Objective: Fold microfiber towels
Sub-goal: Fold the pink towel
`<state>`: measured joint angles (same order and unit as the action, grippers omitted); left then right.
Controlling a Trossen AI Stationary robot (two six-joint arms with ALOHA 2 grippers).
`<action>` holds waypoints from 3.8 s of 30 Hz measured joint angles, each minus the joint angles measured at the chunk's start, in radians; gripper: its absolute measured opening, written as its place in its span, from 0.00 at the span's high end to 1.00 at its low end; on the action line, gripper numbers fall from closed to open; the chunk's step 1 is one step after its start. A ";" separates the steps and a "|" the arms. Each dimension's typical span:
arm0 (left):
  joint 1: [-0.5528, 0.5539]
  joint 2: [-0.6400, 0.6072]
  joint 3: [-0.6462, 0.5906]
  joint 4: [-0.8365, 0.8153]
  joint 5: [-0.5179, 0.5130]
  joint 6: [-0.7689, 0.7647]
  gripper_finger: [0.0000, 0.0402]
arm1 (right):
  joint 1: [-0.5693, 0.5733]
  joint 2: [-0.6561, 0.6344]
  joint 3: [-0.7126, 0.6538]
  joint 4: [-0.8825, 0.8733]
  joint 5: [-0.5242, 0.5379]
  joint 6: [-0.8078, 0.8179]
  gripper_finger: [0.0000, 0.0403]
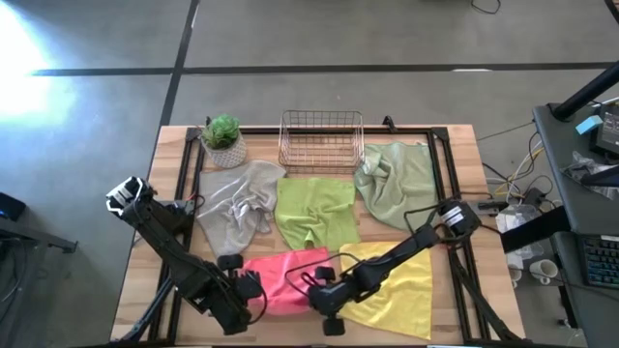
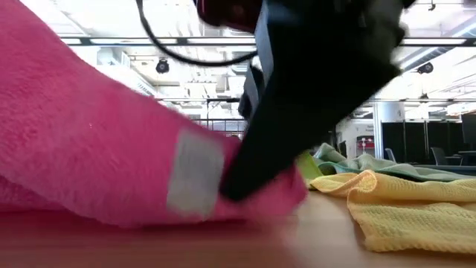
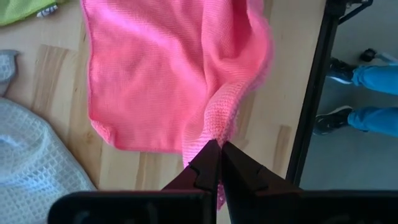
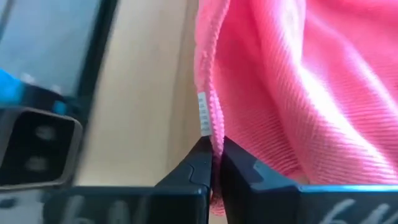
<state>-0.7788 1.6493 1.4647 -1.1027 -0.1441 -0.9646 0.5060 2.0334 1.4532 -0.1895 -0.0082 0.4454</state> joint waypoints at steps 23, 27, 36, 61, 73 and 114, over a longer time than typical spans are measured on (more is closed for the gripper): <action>0.001 -0.140 0.001 -0.081 0.000 0.272 1.00 | 0.005 -0.345 0.000 -0.068 0.157 0.306 0.98; 0.009 -0.175 0.002 -0.146 -0.015 0.284 1.00 | 0.002 -0.390 0.000 -0.083 0.200 0.304 0.98; 0.030 -0.266 0.008 -0.199 -0.180 0.291 1.00 | -0.034 -0.445 0.000 -0.180 0.220 0.287 0.98; 0.109 -0.393 0.089 -0.357 -0.250 0.372 1.00 | -0.151 -0.464 0.233 -0.397 0.280 -0.027 0.98; 0.070 -0.352 0.079 -0.348 0.027 0.265 1.00 | -0.044 -0.427 0.182 -0.412 0.290 0.189 0.98; 0.007 -0.333 0.122 -0.345 -0.136 0.317 1.00 | -0.013 -0.318 0.431 -0.581 0.431 0.066 0.98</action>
<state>-0.7717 1.3165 1.5872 -1.4479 -0.2804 -0.6472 0.4927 1.7158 1.8839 -0.7708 0.4225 0.5117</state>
